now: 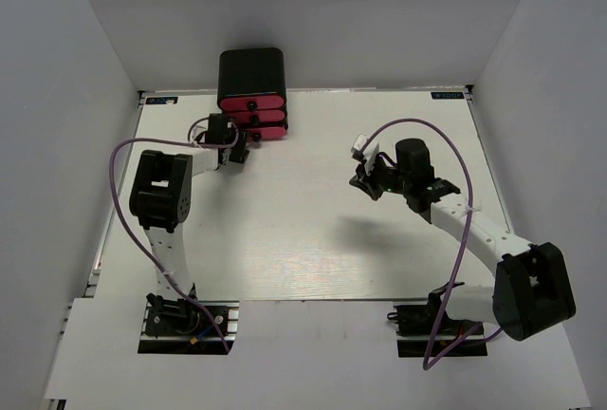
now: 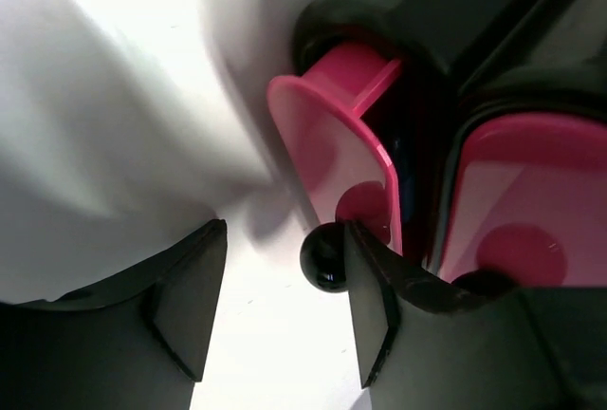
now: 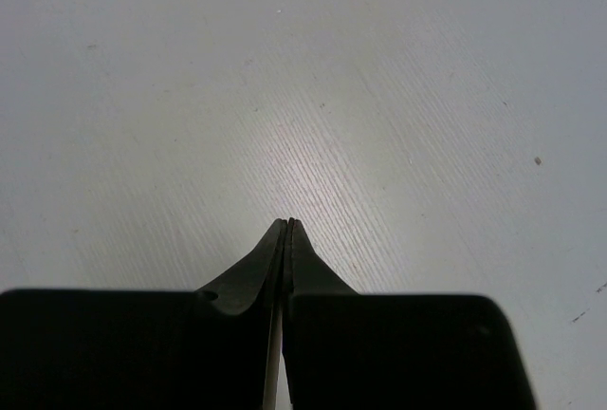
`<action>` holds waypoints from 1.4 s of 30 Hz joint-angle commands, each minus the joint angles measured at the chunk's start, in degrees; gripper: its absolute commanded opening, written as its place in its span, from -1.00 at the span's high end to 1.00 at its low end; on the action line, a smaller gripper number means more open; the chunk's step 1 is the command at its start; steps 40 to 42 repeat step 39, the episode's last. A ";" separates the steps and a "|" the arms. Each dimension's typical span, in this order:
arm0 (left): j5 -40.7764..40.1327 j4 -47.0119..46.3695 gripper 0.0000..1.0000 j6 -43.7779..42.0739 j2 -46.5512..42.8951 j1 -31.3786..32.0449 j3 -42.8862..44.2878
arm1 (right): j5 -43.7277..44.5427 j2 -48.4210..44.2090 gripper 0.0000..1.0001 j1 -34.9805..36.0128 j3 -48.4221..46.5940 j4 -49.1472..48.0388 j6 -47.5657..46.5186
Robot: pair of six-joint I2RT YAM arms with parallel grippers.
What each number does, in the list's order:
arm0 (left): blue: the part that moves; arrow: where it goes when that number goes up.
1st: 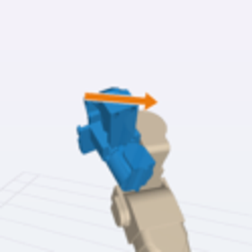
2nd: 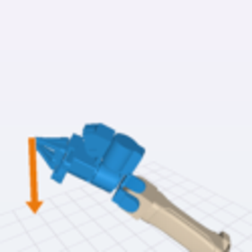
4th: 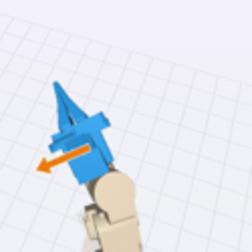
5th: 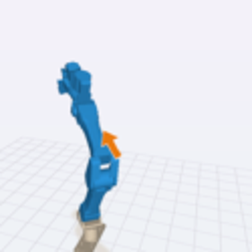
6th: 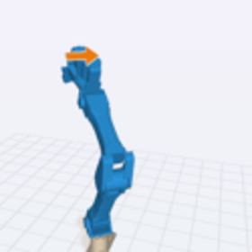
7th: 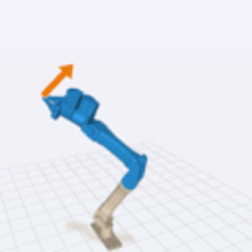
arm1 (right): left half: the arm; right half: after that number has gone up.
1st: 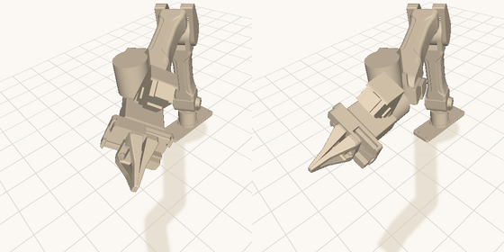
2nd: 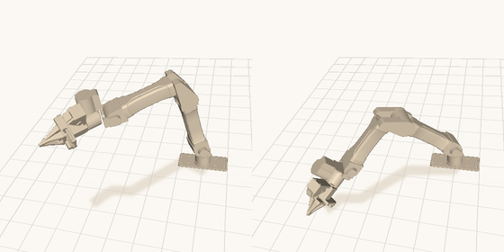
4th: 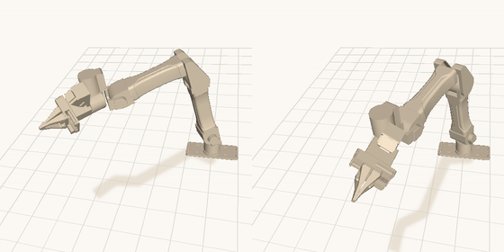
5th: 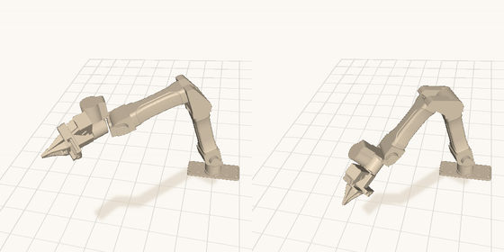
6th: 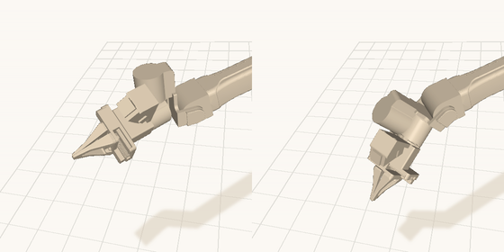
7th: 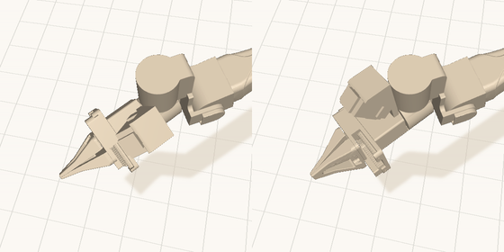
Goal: Sort the stationery into containers
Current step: Close the drawer in the storage box, then reset both arms
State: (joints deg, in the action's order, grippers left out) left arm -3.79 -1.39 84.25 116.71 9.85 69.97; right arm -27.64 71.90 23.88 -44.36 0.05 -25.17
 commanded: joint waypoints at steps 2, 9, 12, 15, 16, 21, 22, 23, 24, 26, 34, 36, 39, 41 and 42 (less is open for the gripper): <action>0.28 0.77 -0.28 1.26 1.77 -0.09 3.05 | -1.28 0.79 1.00 -0.94 -2.49 -0.14 -0.94; 1.42 0.08 -0.43 2.32 4.23 -0.09 5.61 | -1.28 1.31 1.00 -1.38 -3.10 -0.14 -1.20; 2.03 0.07 -0.48 2.85 4.23 -0.09 5.00 | -1.45 1.40 1.00 -1.64 -3.19 -0.14 -1.11; 3.26 -0.46 -0.44 2.85 1.79 -0.09 2.11 | -1.63 1.40 1.00 -1.73 -3.19 1.61 -1.29; 3.96 -0.98 -0.41 2.85 0.64 -0.09 0.70 | -1.63 1.32 1.00 -1.73 -3.10 1.70 -1.37; 10.11 -4.06 -0.43 -0.04 -7.97 -0.09 -12.54 | -1.46 0.61 0.82 -1.82 -2.49 2.23 -1.46; 12.38 -4.06 -0.46 -1.44 -9.72 0.43 -14.41 | -1.45 0.61 0.55 -1.82 -2.14 2.32 -1.38; 13.28 -1.97 -0.50 -5.02 -13.31 0.44 -15.82 | -1.45 0.26 0.39 -1.82 -2.05 2.49 -1.20; 14.07 -0.04 -0.54 -7.23 -15.17 1.05 -17.84 | -1.11 -0.09 0.26 -1.82 -1.87 2.49 -0.42; 15.13 4.17 -0.64 -14.76 -19.13 1.05 -19.69 | 0.12 -1.05 -0.26 -1.99 -1.61 2.41 0.73; 15.04 12.72 -0.98 -40.02 -44.17 1.05 -22.78 | 12.95 -3.25 -0.81 -1.82 -4.50 3.53 16.28; 15.04 14.21 -0.98 -43.79 -50.24 1.05 -23.31 | 14.88 -3.95 -0.81 -1.82 -5.39 3.90 17.08; 14.51 15.44 -0.98 -47.14 -56.91 1.05 -24.62 | 16.90 -7.45 -0.81 -1.82 -4.25 3.03 17.78; 14.51 15.44 -0.98 -47.14 -56.91 1.05 -24.62 | 16.90 -7.45 -0.81 -1.82 -4.25 3.03 17.78; 14.51 15.44 -0.98 -47.14 -56.91 1.05 -24.62 | 16.90 -7.45 -0.81 -1.82 -4.25 3.03 17.78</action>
